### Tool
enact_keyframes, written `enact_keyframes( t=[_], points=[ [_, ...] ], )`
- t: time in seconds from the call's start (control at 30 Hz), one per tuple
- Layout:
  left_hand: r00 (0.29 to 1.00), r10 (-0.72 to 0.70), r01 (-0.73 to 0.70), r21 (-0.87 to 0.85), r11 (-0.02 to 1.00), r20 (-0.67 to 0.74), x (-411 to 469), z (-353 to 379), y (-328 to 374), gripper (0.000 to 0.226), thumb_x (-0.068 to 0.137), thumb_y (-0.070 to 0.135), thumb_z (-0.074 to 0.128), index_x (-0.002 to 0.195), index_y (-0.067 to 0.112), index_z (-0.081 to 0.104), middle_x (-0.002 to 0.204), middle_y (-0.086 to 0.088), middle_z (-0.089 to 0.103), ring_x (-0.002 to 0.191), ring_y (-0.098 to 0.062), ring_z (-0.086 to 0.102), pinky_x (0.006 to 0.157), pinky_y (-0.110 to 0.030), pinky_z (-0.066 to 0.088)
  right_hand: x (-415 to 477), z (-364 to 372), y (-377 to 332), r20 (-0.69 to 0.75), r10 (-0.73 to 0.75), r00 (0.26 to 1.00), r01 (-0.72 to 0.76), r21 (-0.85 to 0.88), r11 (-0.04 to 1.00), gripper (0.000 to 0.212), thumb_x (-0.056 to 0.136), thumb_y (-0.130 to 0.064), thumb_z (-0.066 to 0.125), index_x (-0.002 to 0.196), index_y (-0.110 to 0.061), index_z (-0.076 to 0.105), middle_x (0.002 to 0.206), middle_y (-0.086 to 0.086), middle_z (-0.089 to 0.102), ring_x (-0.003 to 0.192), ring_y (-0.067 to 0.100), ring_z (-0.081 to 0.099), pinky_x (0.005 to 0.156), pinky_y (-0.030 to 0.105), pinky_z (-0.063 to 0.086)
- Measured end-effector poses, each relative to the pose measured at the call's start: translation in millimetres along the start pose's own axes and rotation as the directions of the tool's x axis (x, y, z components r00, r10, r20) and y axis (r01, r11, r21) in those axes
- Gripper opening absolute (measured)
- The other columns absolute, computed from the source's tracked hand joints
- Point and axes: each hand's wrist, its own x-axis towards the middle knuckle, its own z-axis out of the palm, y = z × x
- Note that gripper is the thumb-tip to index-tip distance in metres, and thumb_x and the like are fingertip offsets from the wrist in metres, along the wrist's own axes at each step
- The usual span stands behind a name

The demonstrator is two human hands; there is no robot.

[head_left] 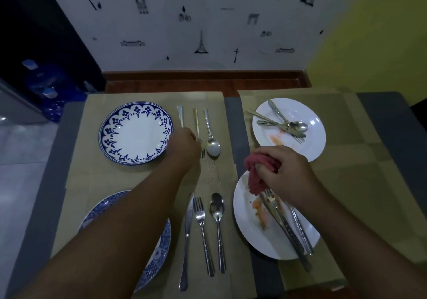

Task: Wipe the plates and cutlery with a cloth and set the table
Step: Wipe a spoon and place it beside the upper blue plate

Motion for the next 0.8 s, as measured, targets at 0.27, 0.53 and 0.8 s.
enact_keyframes(
  t=[0.27,0.53,0.8],
  points=[
    [0.998,-0.054,0.057,0.120,0.991,-0.035,-6.1,21.7,-1.2,0.019,0.083,0.017,0.077,0.096,0.010,0.064,0.087,-0.007,0.066,0.074,-0.017,0.063,0.056,-0.023,0.048,-3.6,-2.2,7.1,0.034,-0.071,0.997,0.068,0.074,0.995,0.038,0.084,-0.007,0.071,0.093,-0.044,0.067,0.094,-0.024,0.064,0.093,-0.008,0.058,0.076,0.009,0.049],
    [0.991,-0.022,0.066,0.350,0.934,-0.130,-25.0,23.3,14.2,0.017,0.089,0.008,0.065,0.105,0.007,0.069,0.097,-0.010,0.070,0.087,-0.024,0.069,0.071,-0.034,0.059,11.5,-7.3,32.3,0.122,-0.135,0.983,0.129,0.054,0.990,0.028,0.085,-0.014,0.073,0.106,-0.032,0.072,0.099,-0.016,0.067,0.096,-0.001,0.060,0.081,0.018,0.050],
    [0.990,0.088,-0.042,0.376,0.925,-0.106,-37.0,42.0,8.2,0.019,0.089,0.010,0.064,0.108,0.009,0.070,0.104,-0.011,0.065,0.093,-0.024,0.064,0.074,-0.031,0.052,39.7,-2.0,21.6,0.124,-0.239,0.963,0.239,0.014,0.971,0.024,0.082,-0.013,0.067,0.100,-0.028,0.075,0.089,-0.008,0.068,0.085,0.005,0.061,0.076,0.030,0.054]
  ],
)
